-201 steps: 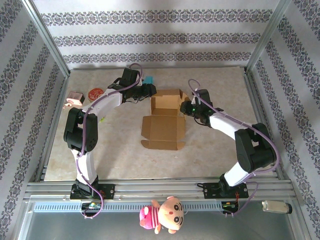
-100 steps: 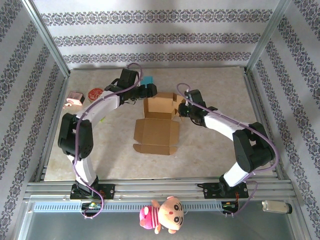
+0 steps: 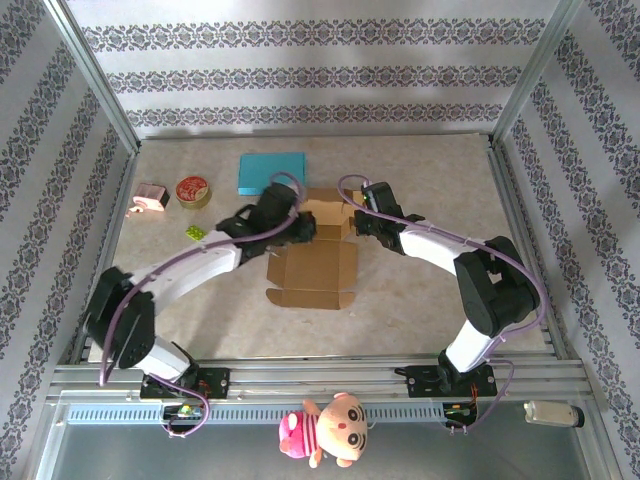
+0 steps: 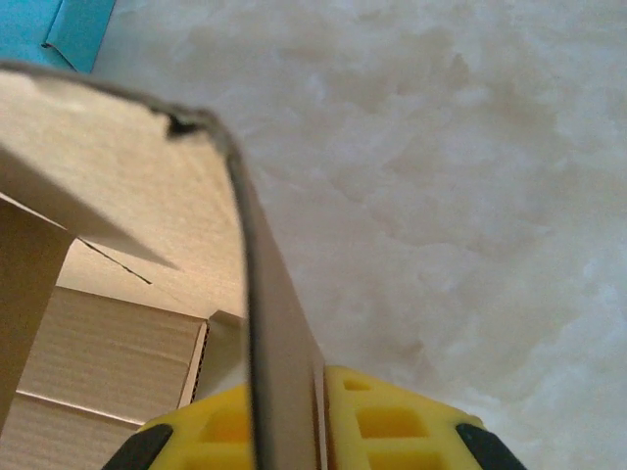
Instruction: Fold the paper box
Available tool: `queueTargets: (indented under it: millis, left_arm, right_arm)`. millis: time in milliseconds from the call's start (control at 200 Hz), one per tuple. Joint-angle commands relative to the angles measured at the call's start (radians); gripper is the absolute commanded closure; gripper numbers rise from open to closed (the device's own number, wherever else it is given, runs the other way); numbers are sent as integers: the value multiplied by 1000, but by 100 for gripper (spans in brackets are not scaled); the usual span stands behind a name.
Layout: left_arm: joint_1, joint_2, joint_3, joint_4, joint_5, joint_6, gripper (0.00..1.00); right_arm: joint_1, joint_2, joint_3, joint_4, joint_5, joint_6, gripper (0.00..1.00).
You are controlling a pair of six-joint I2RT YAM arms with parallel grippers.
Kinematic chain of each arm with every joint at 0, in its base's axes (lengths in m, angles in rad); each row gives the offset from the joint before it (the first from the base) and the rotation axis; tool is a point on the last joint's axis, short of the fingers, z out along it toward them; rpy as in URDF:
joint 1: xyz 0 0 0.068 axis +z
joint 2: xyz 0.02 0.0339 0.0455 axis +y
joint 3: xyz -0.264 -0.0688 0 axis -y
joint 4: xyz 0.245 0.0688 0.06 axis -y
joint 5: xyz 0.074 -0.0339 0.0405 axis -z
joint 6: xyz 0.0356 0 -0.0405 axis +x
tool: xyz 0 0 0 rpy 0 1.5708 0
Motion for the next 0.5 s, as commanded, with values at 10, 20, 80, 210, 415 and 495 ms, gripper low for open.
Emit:
queueTargets:
  millis: [10,20,80,210,415,495]
  left_arm:
    - [-28,130,-27,188,119,-96,100]
    - [-29,143,-28,205,133,-100,100]
    - [-35,217,-35,311,234,-125,100]
    - [-39,391,-21,537,428,-200,100]
    - [-40,492,25,440,333,-126,100]
    - [-40,506,36,390,274,-79,100]
  right_arm:
    - [12,11,24,12,14,-11,86]
    - [13,10,23,12,14,-10,86]
    - [12,8,22,12,5,-5,85]
    - [12,4,22,9,-12,6,85]
    - [14,-13,30,-12,-42,30,84]
    - [14,-25,45,-50,-60,51,83]
